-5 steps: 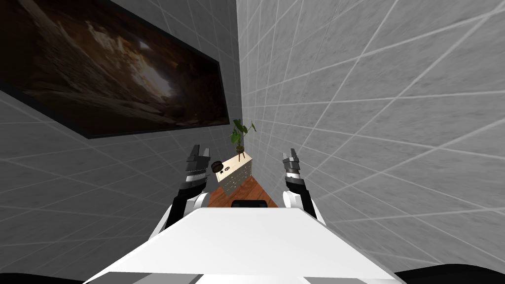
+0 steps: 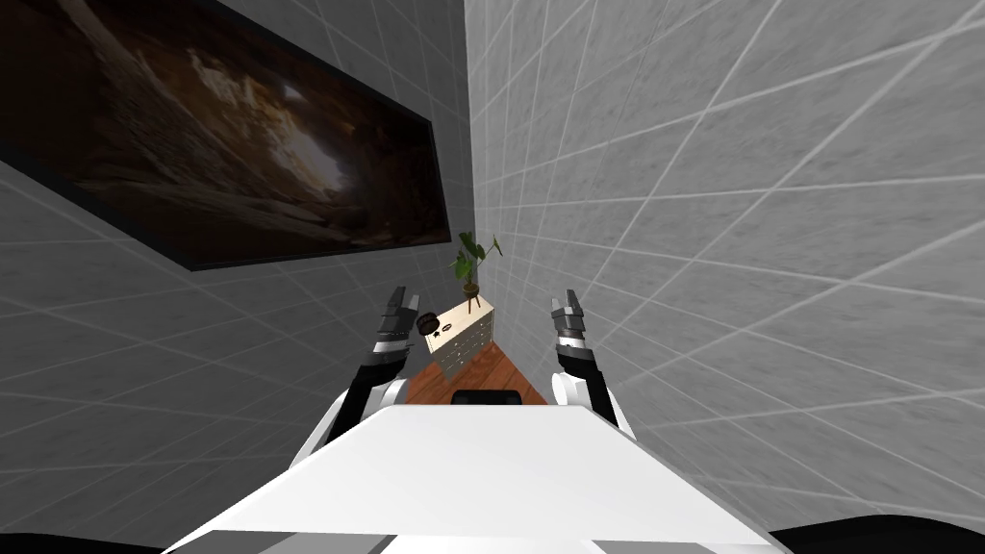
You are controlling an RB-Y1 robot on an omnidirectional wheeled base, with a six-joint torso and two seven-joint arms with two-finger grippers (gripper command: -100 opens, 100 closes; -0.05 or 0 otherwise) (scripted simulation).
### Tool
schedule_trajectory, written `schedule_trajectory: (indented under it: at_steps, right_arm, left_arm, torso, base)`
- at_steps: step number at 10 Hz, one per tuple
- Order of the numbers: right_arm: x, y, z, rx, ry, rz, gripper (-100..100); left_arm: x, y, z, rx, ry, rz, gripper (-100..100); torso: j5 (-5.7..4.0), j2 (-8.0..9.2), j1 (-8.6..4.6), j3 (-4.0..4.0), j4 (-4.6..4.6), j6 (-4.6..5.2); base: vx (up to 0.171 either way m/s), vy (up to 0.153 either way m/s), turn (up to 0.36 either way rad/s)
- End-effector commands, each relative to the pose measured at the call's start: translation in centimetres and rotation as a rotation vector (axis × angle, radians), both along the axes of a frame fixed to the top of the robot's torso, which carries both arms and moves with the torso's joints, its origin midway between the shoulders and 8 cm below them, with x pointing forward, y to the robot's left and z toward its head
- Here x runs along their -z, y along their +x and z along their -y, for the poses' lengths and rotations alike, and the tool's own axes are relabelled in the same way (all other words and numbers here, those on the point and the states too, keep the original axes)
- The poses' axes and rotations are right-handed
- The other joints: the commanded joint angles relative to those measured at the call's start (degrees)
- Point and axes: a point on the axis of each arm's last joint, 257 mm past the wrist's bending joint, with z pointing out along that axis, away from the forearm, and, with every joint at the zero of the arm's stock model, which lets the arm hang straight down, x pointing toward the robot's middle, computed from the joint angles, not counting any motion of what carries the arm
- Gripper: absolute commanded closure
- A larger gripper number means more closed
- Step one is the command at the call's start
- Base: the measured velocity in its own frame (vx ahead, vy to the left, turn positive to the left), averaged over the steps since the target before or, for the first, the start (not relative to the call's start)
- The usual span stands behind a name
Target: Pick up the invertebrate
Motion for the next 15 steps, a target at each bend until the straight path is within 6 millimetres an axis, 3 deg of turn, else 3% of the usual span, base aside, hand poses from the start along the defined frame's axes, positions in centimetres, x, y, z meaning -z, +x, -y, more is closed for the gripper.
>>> schedule_trajectory:
  at_steps: [1,7,8,10,11,12,15]
  right_arm:
    - [0.0,0.0,0.0,0.000,0.000,0.000,0]
    - [0.0,0.0,0.0,0.000,0.000,0.000,0]
    - [0.0,0.0,0.0,0.000,0.000,0.000,0]
    - [0.0,0.0,0.0,0.000,0.000,0.000,0]
    - [0.0,0.0,0.0,0.000,0.000,0.000,0]
    - [0.0,0.0,0.0,0.000,0.000,0.000,0]
    - [0.0,0.0,0.0,0.000,0.000,0.000,0]
  left_arm:
    - [2.1,0.9,0.1,0.009,0.015,-0.054,-100]
    - [11.7,4.2,1.0,0.028,0.063,-0.293,-100]
    - [12.4,4.3,0.8,0.027,0.061,-0.307,-100]
    - [16.3,5.1,1.1,0.032,0.079,-0.400,-100]
    - [16.6,5.1,1.1,0.031,0.079,-0.406,-100]
    - [18.5,5.5,1.2,0.034,0.089,-0.450,-100]
    - [21.0,5.8,1.3,0.035,0.099,-0.508,-100]
  torso:
    - [0.00,0.00,0.00,0.00,0.00,0.00]
    - [0.02,0.01,0.09,0.01,0.01,0.01]
    - [0.02,-0.04,0.08,-0.02,0.00,0.00]
    - [-0.02,-0.08,-0.12,-0.04,-0.01,0.01]
    - [-0.02,-0.06,-0.10,-0.03,-0.01,0.01]
    - [-0.03,-0.09,-0.13,-0.05,-0.01,-0.01]
    - [-0.04,-0.13,-0.18,-0.07,-0.02,0.00]
  base:
    - [-0.041,0.073,-0.009]
    - [-0.042,0.089,-0.027]
    - [-0.018,0.059,-0.012]
    - [-0.027,0.048,-0.044]
    - [-0.019,0.043,-0.021]
    - [-0.015,0.039,-0.033]
    - [-0.006,0.032,-0.030]
